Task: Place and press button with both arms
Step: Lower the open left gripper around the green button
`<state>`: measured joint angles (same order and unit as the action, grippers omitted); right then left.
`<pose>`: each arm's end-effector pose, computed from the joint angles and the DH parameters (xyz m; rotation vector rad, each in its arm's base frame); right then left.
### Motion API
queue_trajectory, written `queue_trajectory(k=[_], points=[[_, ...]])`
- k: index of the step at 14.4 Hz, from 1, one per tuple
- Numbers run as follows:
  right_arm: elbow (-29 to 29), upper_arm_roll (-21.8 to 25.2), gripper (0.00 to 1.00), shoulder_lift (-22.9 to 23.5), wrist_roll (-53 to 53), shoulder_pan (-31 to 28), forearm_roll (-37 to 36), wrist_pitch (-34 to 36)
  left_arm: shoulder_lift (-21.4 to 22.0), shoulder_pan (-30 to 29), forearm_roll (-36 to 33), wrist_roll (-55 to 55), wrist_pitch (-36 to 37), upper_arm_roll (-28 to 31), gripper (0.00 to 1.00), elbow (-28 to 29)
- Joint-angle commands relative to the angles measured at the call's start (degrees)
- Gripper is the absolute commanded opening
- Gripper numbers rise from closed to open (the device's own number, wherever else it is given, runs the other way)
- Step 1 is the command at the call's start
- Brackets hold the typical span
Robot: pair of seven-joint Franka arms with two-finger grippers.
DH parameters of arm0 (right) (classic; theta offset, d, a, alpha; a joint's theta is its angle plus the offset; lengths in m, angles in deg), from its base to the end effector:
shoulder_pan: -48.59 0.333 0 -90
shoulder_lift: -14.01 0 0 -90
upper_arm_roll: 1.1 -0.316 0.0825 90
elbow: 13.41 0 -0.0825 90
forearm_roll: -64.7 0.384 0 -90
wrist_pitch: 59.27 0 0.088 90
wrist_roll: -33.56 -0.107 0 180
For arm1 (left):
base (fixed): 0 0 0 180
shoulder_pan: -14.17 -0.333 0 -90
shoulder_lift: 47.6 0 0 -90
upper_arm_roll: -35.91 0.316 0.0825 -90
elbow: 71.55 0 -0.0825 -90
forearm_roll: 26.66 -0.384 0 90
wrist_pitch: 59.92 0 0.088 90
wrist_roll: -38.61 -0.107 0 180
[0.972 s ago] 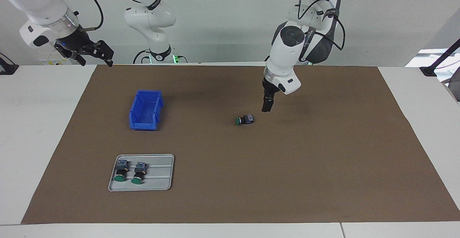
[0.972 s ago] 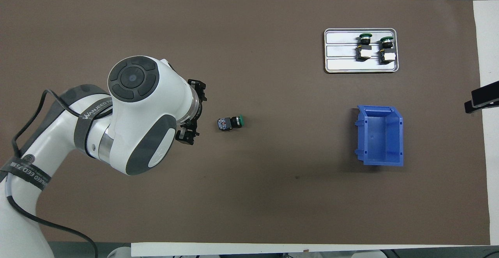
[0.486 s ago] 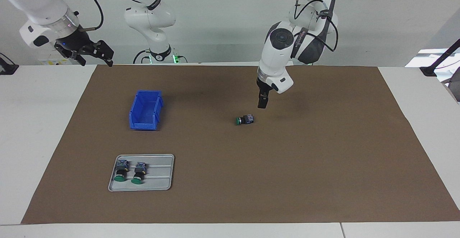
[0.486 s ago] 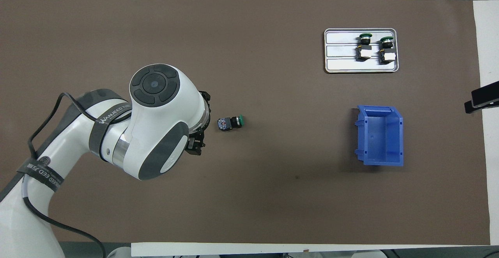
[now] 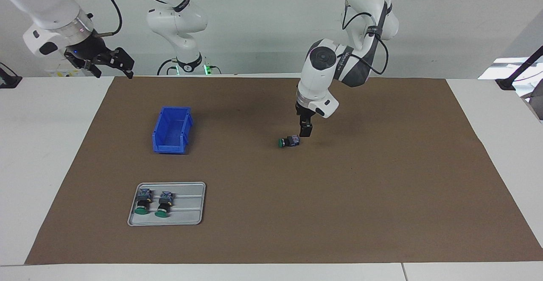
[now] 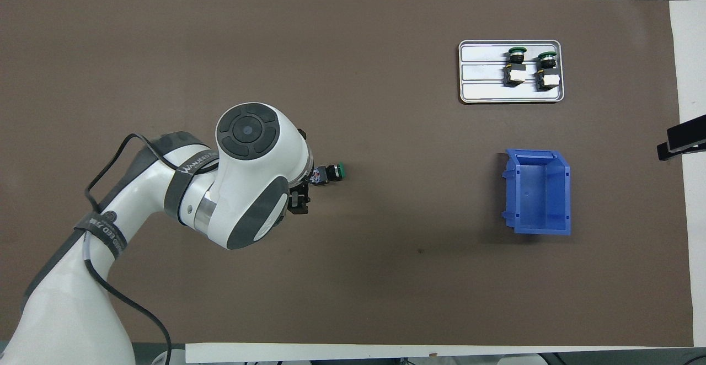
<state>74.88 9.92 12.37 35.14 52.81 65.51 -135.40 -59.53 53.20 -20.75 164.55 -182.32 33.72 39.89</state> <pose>0.5155 -0.0613 0.6345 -3.0929 0.1368 0.2829 0.4477 -0.3971 0.3746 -2.2533 -2.1750 0.1502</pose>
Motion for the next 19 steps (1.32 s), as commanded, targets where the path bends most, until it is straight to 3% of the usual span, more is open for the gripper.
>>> queue_trajectory(k=[1,16,18,19], points=[[1.3,0.0,1.0,-1.3,0.4,0.0,0.1,0.2,-7.0,2.3,-0.5,4.0,-1.8,0.8,1.0,-4.3],[1.3,0.0,1.0,-1.3,0.4,0.0,0.2,0.2,-10.7,3.3,-0.8,9.3,-8.1,0.9,0.97,-3.6],[1.3,0.0,1.0,-1.3,0.4,0.0,0.1,0.2,-10.7,3.4,-0.8,9.3,-8.5,0.9,0.85,-3.8],[1.3,0.0,1.0,-1.3,0.4,0.0,0.1,0.3,-10.7,3.4,-0.8,9.4,-8.5,0.9,0.72,-3.8]])
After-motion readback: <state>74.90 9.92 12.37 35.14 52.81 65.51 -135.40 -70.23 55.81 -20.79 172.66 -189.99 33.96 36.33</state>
